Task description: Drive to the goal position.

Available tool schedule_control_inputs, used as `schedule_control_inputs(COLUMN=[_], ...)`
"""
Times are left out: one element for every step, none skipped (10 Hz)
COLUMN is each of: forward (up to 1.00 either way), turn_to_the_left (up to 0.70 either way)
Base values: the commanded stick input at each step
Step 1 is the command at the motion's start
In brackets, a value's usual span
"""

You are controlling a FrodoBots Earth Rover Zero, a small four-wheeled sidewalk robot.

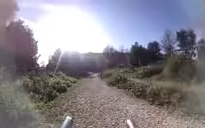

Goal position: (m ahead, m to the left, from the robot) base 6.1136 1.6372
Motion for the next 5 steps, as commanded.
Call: schedule_control_inputs(forward=[0.50,0.50,0.50,0.50,0.50], turn_to_the_left=[0.00,0.00,0.00,0.11,0.24])
